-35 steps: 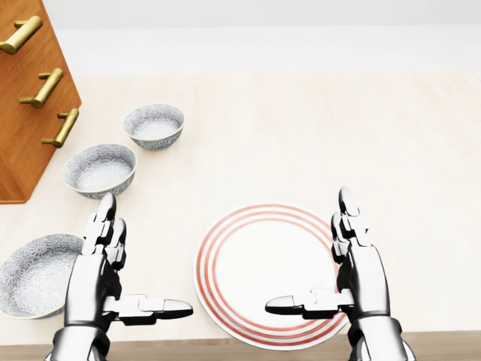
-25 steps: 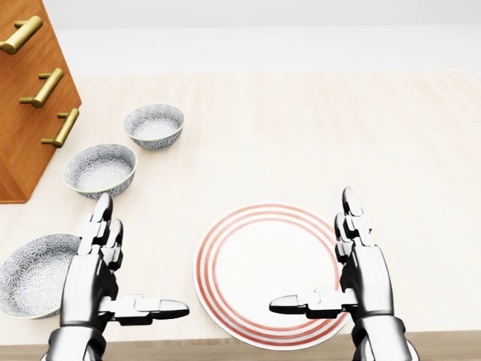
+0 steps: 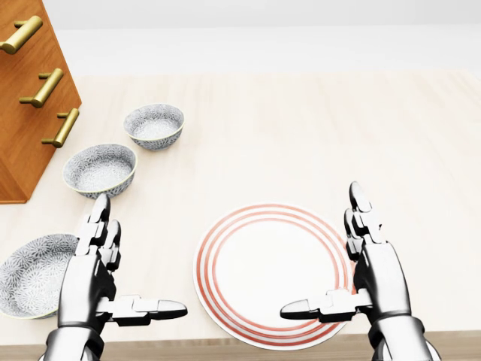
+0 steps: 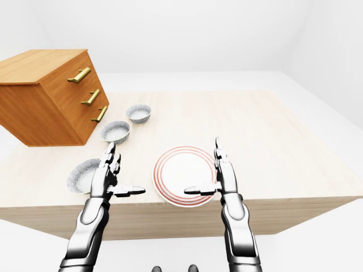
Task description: Put the bowl in the middle on the plate.
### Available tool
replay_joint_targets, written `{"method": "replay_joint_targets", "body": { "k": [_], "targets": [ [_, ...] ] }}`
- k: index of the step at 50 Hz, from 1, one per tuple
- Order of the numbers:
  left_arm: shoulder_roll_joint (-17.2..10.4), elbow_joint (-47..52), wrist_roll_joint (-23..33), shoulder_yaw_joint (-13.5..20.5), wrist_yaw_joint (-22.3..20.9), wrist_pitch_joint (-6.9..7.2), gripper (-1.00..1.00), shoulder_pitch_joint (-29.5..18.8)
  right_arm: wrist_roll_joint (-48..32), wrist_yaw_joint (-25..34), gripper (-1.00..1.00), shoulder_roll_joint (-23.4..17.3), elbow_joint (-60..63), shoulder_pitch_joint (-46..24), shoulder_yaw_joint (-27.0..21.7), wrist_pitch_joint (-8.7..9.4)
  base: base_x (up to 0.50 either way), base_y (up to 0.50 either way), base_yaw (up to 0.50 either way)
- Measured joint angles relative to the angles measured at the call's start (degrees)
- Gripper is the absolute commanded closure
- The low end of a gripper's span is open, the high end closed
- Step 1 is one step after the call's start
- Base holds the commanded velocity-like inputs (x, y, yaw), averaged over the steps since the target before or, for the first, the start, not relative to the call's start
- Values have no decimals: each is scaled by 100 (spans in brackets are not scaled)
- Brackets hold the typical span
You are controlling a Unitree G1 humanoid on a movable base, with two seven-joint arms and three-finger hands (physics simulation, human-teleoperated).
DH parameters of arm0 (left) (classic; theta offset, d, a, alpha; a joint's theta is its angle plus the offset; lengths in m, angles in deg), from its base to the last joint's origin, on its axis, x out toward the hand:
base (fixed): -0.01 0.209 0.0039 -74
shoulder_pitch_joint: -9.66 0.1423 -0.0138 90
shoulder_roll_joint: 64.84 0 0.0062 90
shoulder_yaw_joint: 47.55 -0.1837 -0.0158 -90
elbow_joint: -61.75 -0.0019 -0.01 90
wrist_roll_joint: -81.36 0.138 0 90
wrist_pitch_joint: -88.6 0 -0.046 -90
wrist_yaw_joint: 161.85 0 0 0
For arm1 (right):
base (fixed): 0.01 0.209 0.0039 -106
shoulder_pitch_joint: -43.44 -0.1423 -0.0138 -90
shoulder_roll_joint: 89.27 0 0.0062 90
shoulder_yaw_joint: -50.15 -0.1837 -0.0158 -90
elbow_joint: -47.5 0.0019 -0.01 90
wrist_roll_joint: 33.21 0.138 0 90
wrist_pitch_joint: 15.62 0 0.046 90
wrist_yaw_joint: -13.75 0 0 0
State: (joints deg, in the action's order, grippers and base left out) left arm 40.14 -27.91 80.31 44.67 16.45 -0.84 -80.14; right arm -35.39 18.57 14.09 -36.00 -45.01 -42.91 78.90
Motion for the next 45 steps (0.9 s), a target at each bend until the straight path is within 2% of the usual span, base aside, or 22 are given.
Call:
{"method": "replay_joint_targets", "body": {
  "k": [1,19,36,45],
  "targets": [
    [1,6,3,-1,3,5,-100,3,-14,56,-100,-14,81,21,-41,48,0,0,0],
    [10,59,43,-21,38,55,-100,34,-429,1012,-100,-306,872,370,-1033,48,0,0,0],
    [5,-33,55,-11,48,-14,-100,21,-729,2039,-100,-435,1222,775,-2199,48,0,0,0],
    [0,-112,54,0,53,-73,-100,7,-766,2583,-100,-614,1118,872,-2975,48,0,0,0]
  ]
}}
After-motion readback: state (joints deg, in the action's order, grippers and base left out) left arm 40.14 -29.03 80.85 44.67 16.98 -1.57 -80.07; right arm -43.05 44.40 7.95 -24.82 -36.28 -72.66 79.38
